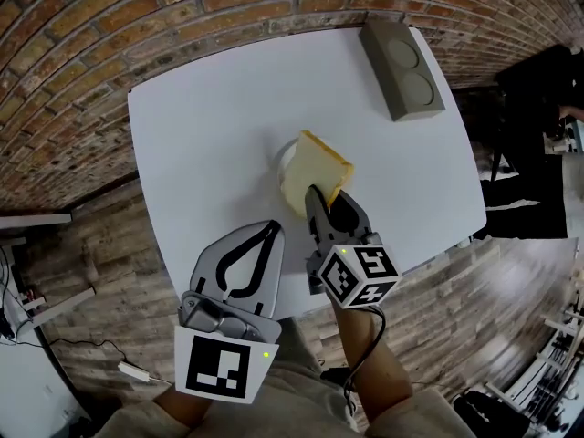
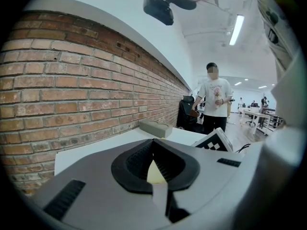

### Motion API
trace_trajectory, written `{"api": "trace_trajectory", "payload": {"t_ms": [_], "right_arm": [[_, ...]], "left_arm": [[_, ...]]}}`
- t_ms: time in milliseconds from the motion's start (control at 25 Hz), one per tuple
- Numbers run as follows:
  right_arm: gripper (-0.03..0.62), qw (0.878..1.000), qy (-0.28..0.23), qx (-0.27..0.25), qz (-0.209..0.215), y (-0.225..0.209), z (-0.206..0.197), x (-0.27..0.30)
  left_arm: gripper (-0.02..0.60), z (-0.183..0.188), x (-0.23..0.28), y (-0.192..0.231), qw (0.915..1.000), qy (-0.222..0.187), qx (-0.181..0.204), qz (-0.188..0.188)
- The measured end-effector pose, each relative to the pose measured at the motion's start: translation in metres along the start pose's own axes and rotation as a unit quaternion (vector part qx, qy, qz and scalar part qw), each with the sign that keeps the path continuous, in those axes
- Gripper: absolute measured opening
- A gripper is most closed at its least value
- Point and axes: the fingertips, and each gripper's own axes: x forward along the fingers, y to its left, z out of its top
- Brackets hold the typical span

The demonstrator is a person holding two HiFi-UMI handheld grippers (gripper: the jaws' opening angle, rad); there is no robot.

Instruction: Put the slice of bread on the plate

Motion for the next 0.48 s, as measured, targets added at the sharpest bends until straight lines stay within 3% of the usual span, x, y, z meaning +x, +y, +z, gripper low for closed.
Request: {"api": "trace_trajectory", "payload": {"t_ms": [400, 480], "right_arm": [[0.174, 0.991, 0.023, -0.103, -0.076, -0.014, 0.003, 0.001], [0.213, 0.989, 0.031, -0.111, -0.092, -0.019, 0.001, 0.002]], "left_arm": [[0.009, -0.001, -0.004, 0.0, 1.0, -0.001, 0.001, -0.001], [0.009, -0.001, -0.004, 0.0, 1.0, -0.001, 0.001, 0.0]]}}
